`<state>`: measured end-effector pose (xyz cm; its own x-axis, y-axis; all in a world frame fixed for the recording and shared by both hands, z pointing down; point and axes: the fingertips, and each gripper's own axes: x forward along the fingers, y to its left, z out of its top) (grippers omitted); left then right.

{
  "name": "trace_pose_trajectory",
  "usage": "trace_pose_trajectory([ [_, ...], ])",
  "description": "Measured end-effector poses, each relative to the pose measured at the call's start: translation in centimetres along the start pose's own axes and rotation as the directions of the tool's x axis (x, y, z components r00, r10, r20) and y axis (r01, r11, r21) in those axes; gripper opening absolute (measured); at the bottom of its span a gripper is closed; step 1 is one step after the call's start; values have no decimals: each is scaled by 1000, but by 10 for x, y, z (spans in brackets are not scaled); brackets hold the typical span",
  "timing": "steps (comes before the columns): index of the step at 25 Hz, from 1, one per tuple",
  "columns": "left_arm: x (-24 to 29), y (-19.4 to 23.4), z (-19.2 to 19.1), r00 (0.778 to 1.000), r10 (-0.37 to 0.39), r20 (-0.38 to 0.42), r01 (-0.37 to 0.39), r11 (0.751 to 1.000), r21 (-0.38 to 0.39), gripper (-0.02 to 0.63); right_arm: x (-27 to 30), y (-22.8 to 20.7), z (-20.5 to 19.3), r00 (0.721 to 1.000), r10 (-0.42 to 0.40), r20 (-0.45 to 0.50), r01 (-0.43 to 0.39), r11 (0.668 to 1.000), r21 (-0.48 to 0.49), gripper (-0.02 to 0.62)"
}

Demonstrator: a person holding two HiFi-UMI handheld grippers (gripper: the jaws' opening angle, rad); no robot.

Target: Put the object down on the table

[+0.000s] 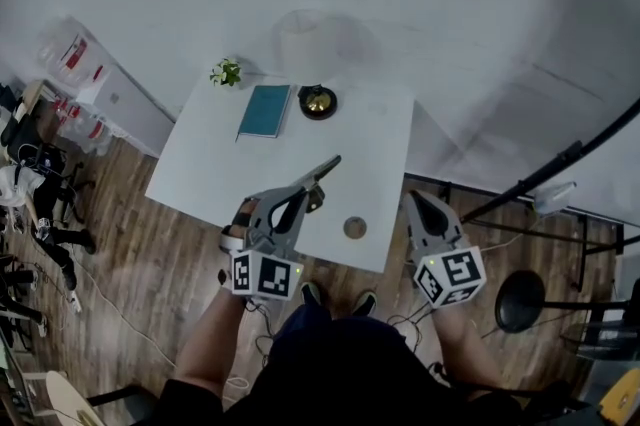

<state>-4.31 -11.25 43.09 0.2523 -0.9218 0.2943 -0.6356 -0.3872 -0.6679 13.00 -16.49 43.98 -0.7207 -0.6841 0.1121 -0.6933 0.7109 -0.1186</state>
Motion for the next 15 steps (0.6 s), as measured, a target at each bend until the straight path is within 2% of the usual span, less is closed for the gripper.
trace_pose_trajectory([
  [6, 38, 9, -25, 998, -54, 30, 54, 998, -17, 12, 21, -10, -4, 998, -58, -23, 57, 998, -15, 5],
  [15, 109, 28, -87, 982, -173, 82, 172, 985, 12, 12, 63, -24, 6, 971, -231, -54, 228, 972, -57, 5],
])
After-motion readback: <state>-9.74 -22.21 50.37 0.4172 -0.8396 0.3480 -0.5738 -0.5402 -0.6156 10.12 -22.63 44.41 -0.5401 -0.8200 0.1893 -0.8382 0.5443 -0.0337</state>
